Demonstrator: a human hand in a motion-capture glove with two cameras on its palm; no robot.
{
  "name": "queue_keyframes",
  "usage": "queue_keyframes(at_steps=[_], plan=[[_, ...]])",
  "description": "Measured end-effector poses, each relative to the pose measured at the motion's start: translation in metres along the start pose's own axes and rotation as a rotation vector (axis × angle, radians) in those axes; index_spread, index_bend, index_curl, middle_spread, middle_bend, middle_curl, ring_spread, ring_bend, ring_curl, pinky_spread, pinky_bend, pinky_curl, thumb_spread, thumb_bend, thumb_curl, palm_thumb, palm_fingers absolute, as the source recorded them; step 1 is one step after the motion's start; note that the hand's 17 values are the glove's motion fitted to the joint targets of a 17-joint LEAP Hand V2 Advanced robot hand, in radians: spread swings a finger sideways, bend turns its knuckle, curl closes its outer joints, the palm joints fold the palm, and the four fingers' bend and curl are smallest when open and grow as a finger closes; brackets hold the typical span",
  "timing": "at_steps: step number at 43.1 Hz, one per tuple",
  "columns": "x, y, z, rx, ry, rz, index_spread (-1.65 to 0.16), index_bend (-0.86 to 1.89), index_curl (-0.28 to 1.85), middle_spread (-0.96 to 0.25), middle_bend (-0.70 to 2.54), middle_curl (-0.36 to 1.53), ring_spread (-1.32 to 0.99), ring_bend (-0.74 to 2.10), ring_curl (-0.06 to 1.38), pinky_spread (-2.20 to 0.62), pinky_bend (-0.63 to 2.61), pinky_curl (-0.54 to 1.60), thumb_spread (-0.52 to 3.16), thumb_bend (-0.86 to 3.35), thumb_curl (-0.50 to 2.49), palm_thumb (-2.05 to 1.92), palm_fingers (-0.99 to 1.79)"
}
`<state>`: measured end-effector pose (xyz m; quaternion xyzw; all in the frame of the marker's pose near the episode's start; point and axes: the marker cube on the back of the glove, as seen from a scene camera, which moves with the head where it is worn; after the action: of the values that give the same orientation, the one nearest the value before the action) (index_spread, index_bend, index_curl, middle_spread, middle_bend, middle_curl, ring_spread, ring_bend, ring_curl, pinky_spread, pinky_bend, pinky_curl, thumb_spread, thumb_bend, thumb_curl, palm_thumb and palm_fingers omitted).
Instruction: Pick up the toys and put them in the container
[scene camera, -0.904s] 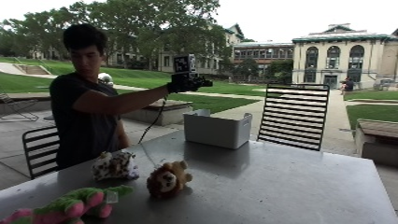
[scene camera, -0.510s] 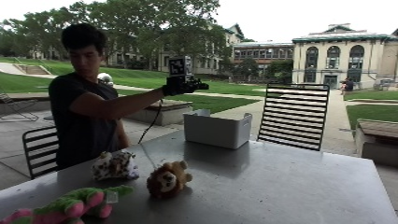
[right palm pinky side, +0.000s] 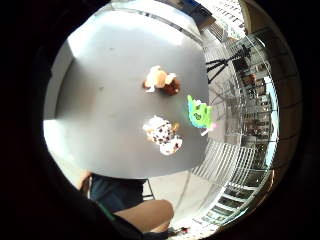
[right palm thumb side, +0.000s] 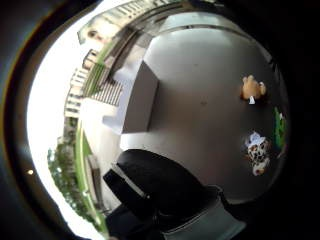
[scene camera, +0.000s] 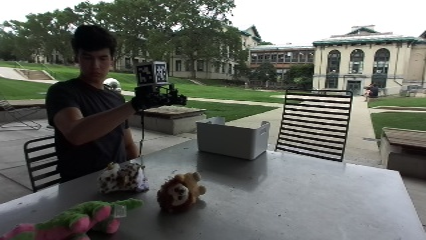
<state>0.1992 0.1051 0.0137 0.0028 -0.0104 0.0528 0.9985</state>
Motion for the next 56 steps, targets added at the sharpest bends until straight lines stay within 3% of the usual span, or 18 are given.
queue_keyframes(at_steps=[16, 32, 37, 47, 49, 56], plan=[[0.143, 0.076, 0.091, -0.078, -0.017, 0.168, -0.22, 0.15, 0.25, -0.07, 0.28, 0.34, -0.24, 0.2, 0.18, -0.03, 0.48, 0.3, 0.93, -0.11, 0.1, -0.16, -0.03], [0.185, 0.113, 0.181, -0.182, -0.044, 0.26, -0.25, 0.11, 0.25, -0.08, 0.35, 0.39, -0.27, 0.26, 0.23, -0.03, 0.57, 0.34, 0.95, -0.07, 0.13, -0.09, 0.02], [0.185, 0.118, 0.196, -0.197, -0.049, 0.251, -0.28, 0.14, 0.24, -0.09, 0.5, 0.43, -0.26, 0.42, 0.26, -0.01, 0.46, 0.31, 1.04, 0.01, 0.16, 0.04, 0.25], [0.188, 0.116, 0.204, -0.211, -0.02, 0.315, -0.31, 0.25, 0.27, -0.13, 0.48, 0.44, -0.3, 0.73, 0.35, -0.11, 0.64, 0.34, 1.2, 0.3, 0.29, 0.55, 0.82], [0.187, 0.114, 0.201, -0.23, -0.011, 0.33, -0.31, 0.29, 0.29, -0.14, 0.45, 0.43, -0.32, 0.76, 0.36, -0.22, 0.73, 0.36, 1.2, 0.36, 0.33, 0.66, 1.04], [0.182, 0.111, 0.194, -0.203, 0.05, 0.349, -0.31, 0.39, 0.38, -0.19, 0.51, 0.46, -0.35, 0.75, 0.39, -0.38, 0.74, 0.38, 1.17, 0.47, 0.42, 0.86, 1.17]])
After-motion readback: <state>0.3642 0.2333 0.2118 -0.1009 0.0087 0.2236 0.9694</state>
